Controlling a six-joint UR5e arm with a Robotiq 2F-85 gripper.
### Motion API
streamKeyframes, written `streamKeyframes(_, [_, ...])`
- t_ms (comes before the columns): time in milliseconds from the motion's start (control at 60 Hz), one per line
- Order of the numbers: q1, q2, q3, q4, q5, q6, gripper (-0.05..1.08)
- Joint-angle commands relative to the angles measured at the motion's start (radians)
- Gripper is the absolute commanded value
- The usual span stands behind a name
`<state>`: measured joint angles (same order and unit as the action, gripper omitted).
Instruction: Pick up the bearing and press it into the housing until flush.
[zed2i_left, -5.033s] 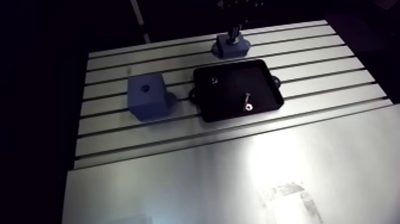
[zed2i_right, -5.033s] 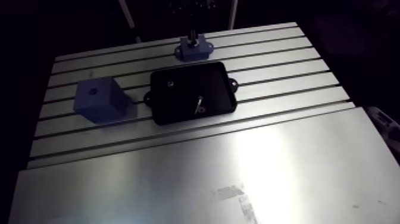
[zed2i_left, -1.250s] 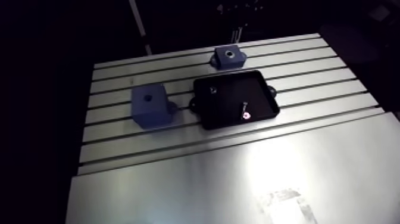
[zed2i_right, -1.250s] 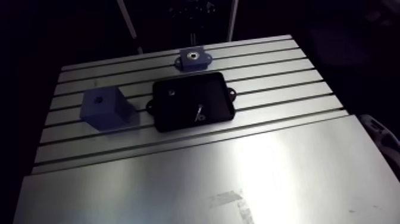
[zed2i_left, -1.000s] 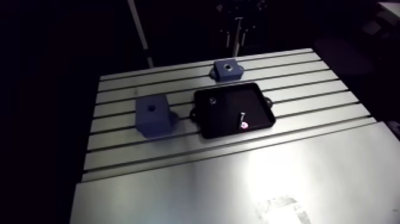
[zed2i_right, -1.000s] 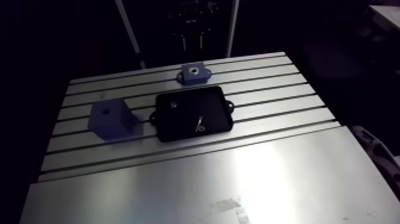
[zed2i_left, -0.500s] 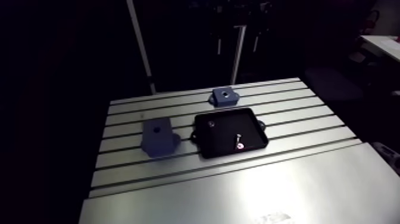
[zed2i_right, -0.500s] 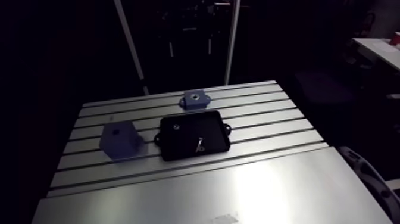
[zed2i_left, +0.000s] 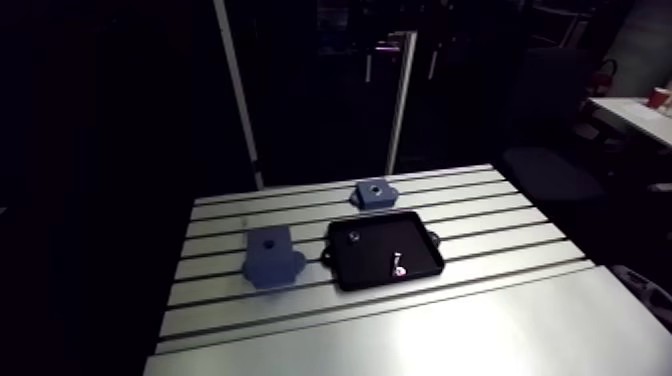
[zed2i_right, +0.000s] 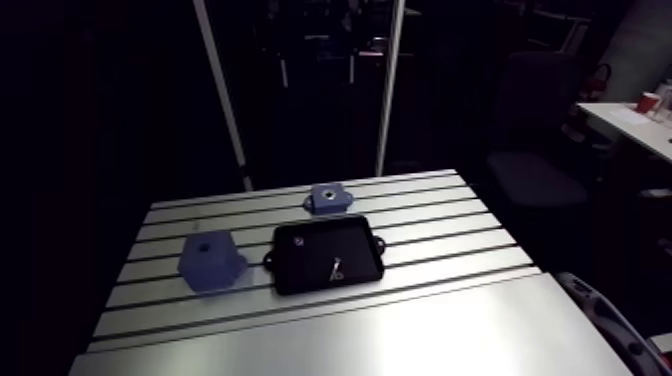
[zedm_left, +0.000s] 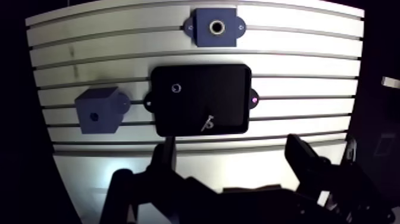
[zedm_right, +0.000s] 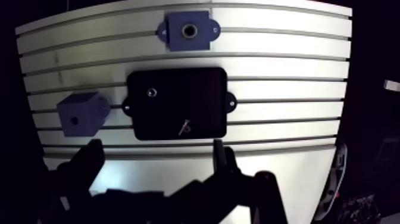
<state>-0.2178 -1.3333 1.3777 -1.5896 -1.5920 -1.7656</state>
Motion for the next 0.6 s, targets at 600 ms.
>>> streamKeyframes(600, [0.026,-0.197,0.191,-0.005,0.005,0.088,0.0])
